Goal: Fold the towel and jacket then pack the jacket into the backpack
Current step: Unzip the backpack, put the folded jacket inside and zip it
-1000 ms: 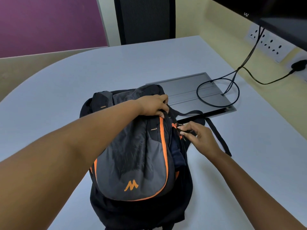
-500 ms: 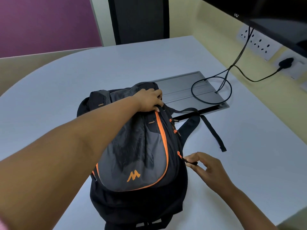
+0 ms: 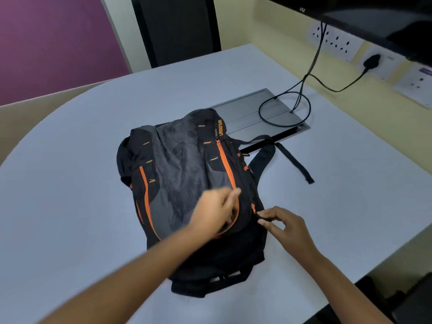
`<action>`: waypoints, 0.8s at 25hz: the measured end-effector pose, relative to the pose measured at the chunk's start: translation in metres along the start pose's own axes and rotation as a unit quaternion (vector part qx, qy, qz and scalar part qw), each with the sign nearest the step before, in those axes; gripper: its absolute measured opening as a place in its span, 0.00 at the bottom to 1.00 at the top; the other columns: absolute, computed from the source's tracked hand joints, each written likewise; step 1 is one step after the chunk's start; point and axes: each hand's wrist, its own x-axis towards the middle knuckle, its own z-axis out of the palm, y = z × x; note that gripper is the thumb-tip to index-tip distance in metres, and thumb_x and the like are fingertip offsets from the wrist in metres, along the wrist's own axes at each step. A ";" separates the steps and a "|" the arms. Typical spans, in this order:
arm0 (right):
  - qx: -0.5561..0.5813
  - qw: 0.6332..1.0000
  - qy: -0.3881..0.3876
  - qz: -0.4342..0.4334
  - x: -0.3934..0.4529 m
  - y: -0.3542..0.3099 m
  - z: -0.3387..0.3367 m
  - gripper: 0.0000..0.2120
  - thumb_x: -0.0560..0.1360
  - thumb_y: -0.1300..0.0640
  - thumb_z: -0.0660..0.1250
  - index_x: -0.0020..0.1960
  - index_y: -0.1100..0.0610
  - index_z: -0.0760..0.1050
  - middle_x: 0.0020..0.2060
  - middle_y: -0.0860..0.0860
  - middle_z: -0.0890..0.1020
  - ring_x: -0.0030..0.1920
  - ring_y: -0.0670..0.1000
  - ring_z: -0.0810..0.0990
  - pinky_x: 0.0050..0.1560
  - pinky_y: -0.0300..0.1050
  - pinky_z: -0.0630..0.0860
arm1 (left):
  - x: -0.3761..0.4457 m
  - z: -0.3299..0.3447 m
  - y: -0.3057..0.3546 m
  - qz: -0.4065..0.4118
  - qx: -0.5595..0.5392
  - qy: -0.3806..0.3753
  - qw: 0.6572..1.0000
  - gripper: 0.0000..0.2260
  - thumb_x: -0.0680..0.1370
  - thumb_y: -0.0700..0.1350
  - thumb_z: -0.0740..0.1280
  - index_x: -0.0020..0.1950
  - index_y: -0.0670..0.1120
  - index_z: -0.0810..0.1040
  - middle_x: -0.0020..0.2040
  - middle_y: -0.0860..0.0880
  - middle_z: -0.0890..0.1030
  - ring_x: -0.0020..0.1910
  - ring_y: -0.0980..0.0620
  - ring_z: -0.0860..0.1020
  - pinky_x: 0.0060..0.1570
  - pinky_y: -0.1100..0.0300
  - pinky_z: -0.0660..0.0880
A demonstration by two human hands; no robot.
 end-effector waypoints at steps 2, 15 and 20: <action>-0.003 1.000 0.004 -0.005 -0.004 -0.002 0.005 0.07 0.70 0.62 0.73 0.44 0.53 0.80 0.45 0.40 0.82 0.46 0.42 0.81 0.48 0.30 0.74 | -0.035 0.026 0.004 -0.173 -0.144 -0.120 0.967 0.18 0.80 0.53 0.58 0.38 0.42 0.76 0.26 0.49 0.77 0.23 0.55 0.77 0.26 0.62 0.73; -0.055 0.968 -0.098 0.224 0.051 -0.013 -0.018 0.14 0.74 0.45 0.66 0.45 0.56 0.82 0.42 0.51 0.84 0.44 0.47 0.83 0.52 0.46 0.79 | -0.025 0.083 0.007 -0.286 -0.270 -0.027 0.919 0.11 0.81 0.45 0.59 0.41 0.46 0.75 0.34 0.49 0.79 0.31 0.55 0.78 0.34 0.61 0.76; 0.001 0.928 -0.093 0.361 0.081 -0.030 0.025 0.13 0.71 0.51 0.72 0.40 0.61 0.78 0.33 0.53 0.79 0.34 0.48 0.78 0.40 0.38 0.77 | -0.021 0.082 0.005 -0.178 -0.014 0.006 0.984 0.11 0.80 0.48 0.59 0.44 0.44 0.76 0.38 0.47 0.82 0.37 0.49 0.81 0.43 0.52 0.79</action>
